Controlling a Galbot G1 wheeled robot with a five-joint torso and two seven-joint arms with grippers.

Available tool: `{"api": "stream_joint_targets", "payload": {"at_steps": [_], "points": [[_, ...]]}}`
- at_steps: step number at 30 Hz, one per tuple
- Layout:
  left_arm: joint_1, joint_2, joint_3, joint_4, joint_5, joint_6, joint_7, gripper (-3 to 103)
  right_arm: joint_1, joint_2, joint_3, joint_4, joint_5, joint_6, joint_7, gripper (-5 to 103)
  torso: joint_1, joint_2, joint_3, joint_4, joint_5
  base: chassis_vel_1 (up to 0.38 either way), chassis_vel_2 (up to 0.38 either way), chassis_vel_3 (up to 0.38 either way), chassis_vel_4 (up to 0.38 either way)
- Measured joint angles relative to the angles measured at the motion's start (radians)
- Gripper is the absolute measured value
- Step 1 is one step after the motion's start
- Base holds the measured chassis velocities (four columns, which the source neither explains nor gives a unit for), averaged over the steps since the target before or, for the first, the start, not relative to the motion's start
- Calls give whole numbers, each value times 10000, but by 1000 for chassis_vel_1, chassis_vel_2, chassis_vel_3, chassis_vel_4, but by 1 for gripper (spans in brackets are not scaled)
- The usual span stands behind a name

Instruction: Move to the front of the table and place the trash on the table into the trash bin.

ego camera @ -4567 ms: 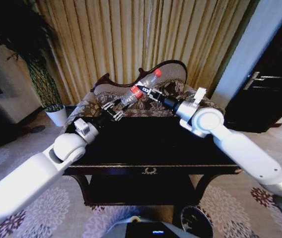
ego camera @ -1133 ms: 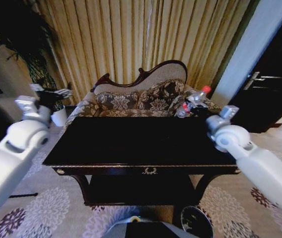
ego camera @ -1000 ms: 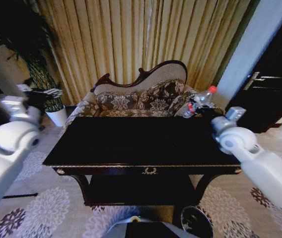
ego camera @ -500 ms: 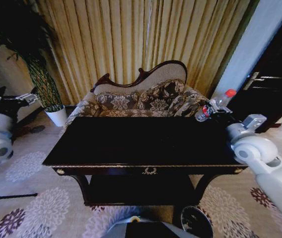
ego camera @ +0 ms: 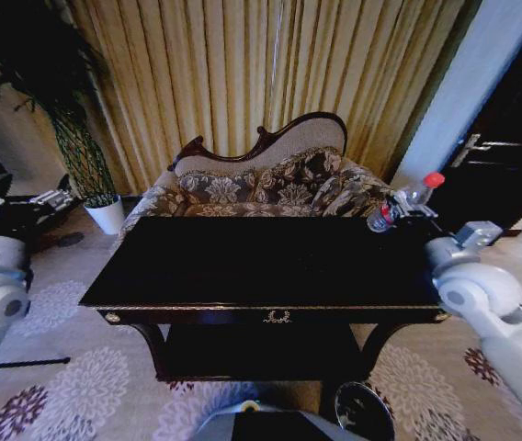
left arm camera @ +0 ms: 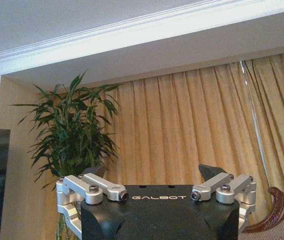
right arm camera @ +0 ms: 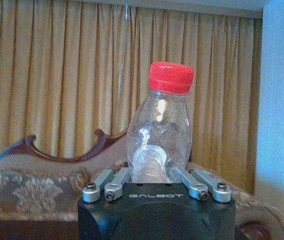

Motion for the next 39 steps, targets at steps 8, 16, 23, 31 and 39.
{"api": "stream_joint_targets", "payload": {"at_steps": [8,16,23,31,39], "points": [[528,-202,-228,49,-188,-147,658,100,-524,144,115,-87,-219,38,-560,26,0,0,0,3,0,0,0,0,0],[849,-336,-481,507,-411,-209,1117,100,-463,71,99,-264,-102,162,-710,26,2,-2,1,5,-3,0,0,0,0],[845,-159,-435,672,-343,-278,1248,100,-437,32,51,-206,-104,206,-718,26,1,-2,1,3,0,0,0,0,0],[770,-106,-267,690,-196,-279,1245,100,-466,47,90,-195,-103,215,-717,26,3,-3,2,3,-2,45,-48,-58,48],[740,-114,-222,657,-165,-280,1215,100,-389,24,69,-195,-93,225,-713,26,2,-2,1,3,-1,134,-123,-130,127]]}}
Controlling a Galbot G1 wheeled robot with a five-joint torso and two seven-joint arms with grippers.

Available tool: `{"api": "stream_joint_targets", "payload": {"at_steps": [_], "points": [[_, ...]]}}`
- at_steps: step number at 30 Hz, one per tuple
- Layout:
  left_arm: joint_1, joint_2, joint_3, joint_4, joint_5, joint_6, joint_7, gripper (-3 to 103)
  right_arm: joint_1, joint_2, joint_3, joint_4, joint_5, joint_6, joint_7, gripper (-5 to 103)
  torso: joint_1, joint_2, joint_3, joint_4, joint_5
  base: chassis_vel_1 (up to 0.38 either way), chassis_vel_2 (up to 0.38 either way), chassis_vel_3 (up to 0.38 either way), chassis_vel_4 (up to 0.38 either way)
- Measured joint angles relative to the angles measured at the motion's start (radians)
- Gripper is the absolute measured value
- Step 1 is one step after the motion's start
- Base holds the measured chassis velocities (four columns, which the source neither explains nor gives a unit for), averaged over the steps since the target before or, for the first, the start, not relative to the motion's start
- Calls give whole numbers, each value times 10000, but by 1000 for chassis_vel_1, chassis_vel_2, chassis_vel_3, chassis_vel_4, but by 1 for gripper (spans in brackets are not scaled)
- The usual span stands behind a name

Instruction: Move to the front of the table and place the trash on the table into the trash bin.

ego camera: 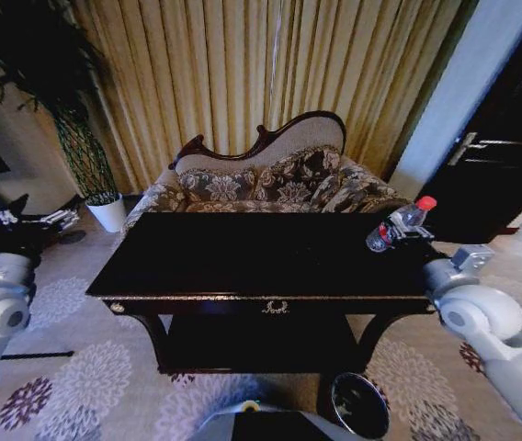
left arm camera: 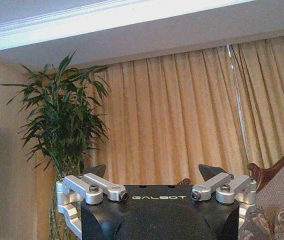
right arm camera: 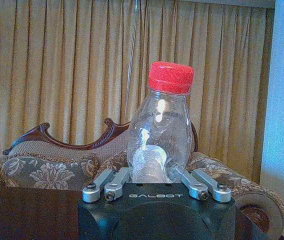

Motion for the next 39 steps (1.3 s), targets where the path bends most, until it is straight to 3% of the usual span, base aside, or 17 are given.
{"api": "stream_joint_targets", "payload": {"at_steps": [29,34,39], "points": [[-60,-15,120,-97,-10,10,-28,100,-80,210,-106,-61,-175,211,0,26,-3,1,-1,-1,0,132,-124,-130,127],[-106,-72,229,-155,19,16,-56,100,-46,576,-410,-273,46,230,0,26,-5,5,-3,0,-2,51,-75,-75,56],[-114,-140,250,-251,25,24,-155,100,-251,1082,-740,-917,-489,215,-222,26,1,0,1,2,2,0,0,0,0]]}}
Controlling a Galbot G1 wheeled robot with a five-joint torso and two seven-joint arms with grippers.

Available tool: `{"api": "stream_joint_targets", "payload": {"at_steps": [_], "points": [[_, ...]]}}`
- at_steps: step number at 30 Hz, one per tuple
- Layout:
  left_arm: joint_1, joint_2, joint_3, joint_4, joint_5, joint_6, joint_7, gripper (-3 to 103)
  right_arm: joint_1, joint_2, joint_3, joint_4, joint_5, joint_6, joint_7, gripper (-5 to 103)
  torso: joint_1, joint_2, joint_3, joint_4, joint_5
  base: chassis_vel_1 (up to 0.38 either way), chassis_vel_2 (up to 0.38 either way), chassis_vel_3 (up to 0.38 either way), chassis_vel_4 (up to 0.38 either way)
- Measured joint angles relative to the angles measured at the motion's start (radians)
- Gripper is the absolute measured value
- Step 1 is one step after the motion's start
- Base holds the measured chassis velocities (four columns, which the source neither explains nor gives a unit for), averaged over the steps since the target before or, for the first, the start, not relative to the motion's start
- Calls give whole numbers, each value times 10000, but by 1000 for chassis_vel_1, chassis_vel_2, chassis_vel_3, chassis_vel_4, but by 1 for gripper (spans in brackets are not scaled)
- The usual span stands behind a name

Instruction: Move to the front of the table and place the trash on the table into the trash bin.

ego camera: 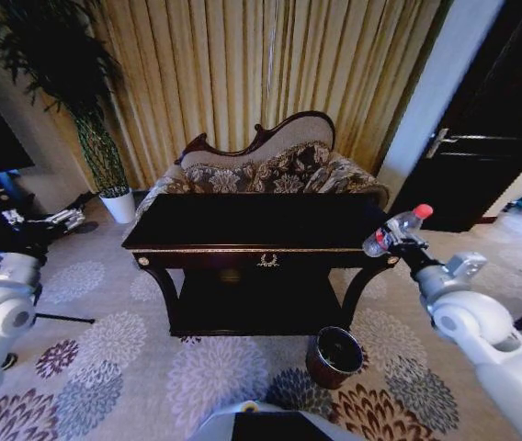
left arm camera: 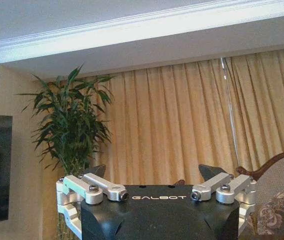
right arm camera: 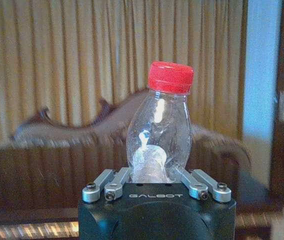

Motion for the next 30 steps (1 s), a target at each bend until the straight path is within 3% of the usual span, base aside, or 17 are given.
{"api": "stream_joint_targets", "payload": {"at_steps": [12,21,30], "points": [[51,-95,-75,-110,18,42,-64,100,108,1520,-1411,-2140,-1632,190,-256,26,-2,0,-2,-1,-4,0,0,0,0],[224,-212,-129,-145,71,44,-77,100,1283,2093,-2811,-4470,-2544,719,-195,26,-1,0,-1,0,0,0,0,0,0],[374,-294,-295,-240,76,29,-72,100,1829,2398,-3090,-6214,-2836,1003,-195,26,-1,0,-1,-3,0,0,0,0,0]]}}
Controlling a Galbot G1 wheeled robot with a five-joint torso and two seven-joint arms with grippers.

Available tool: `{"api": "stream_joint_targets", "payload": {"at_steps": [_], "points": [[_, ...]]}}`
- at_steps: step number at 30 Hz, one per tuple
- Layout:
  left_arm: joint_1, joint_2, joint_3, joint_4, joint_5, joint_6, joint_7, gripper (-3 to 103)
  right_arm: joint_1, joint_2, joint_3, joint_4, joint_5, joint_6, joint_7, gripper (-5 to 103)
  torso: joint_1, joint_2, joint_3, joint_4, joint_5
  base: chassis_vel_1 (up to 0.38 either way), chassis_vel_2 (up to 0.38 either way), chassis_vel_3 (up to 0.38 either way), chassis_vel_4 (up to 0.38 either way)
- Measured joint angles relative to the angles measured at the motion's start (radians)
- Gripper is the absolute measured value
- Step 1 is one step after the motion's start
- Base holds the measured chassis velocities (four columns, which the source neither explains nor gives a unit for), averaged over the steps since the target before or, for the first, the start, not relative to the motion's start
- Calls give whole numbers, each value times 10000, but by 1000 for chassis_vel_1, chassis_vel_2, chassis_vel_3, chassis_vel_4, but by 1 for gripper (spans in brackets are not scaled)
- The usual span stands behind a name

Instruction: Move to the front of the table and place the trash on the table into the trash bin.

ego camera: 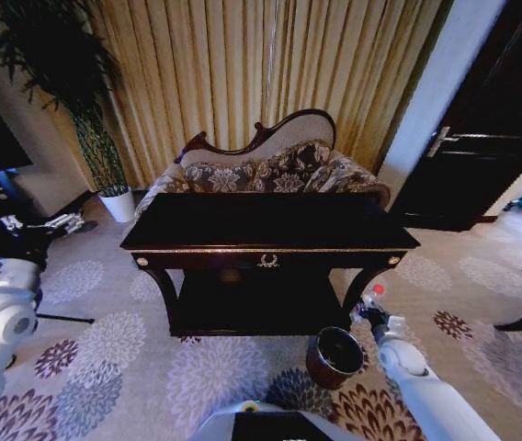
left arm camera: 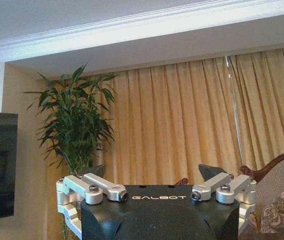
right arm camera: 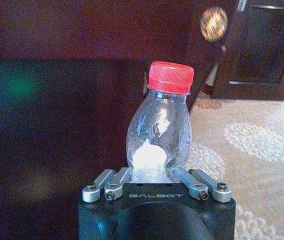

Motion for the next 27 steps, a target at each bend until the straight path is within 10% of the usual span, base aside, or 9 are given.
{"api": "stream_joint_targets", "payload": {"at_steps": [9,27], "points": [[221,55,-305,-38,-75,-20,7,100,127,52,44,-725,-371,8,-17,26,-1,0,0,0,-2,0,0,0,0],[533,19,-731,-11,-115,-182,32,100,-34,-187,104,45,-243,76,-22,91,0,0,-1,2,-2,0,0,0,0]]}}
